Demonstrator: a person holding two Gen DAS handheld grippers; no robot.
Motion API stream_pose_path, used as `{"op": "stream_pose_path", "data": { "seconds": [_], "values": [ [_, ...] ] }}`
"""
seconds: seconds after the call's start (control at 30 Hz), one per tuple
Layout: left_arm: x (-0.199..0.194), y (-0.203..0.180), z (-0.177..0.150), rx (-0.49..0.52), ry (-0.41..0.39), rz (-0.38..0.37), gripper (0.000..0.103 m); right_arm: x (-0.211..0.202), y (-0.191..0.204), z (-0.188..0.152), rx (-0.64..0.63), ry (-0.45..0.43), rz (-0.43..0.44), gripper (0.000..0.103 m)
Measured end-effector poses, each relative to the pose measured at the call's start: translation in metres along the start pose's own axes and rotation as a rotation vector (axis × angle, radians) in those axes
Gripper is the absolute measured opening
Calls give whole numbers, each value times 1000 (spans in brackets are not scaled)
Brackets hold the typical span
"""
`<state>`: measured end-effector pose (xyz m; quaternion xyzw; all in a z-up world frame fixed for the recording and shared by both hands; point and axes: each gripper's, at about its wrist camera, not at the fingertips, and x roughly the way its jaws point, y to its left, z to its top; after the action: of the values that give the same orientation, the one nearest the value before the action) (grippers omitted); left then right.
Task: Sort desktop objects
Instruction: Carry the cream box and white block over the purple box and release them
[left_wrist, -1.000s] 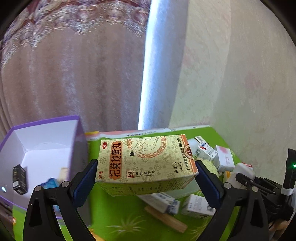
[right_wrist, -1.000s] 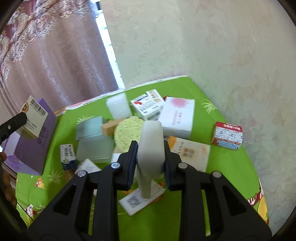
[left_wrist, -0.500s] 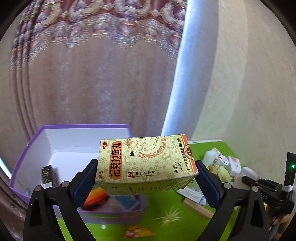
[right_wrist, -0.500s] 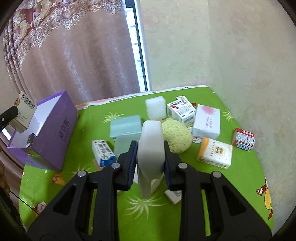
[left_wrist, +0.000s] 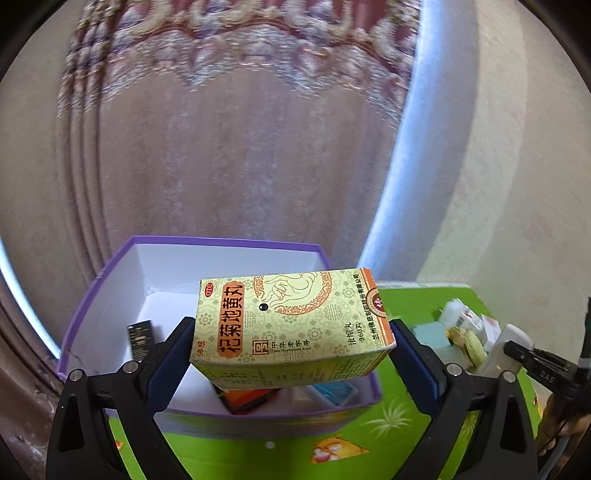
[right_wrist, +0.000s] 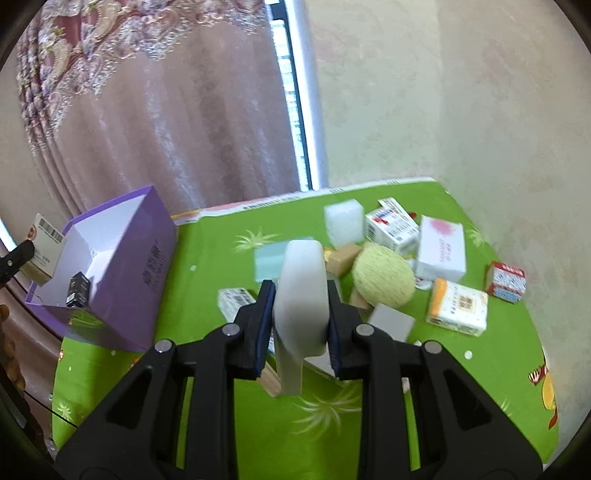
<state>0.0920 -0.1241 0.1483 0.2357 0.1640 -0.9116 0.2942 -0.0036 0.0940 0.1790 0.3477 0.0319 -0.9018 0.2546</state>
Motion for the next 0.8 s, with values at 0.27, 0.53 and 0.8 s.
{"op": "stream_pose_path", "data": {
  "seconds": [0.27, 0.53, 0.8],
  "values": [
    [2, 35, 21, -34, -11, 44, 100, -4, 56, 17, -58, -15, 137, 29],
    [7, 63, 34, -53, 8, 72, 100, 16, 146, 30, -174, 25, 322, 29],
    [10, 90, 42, -58, 50, 74, 102, 49, 203, 33, -213, 46, 421, 29]
  ]
}}
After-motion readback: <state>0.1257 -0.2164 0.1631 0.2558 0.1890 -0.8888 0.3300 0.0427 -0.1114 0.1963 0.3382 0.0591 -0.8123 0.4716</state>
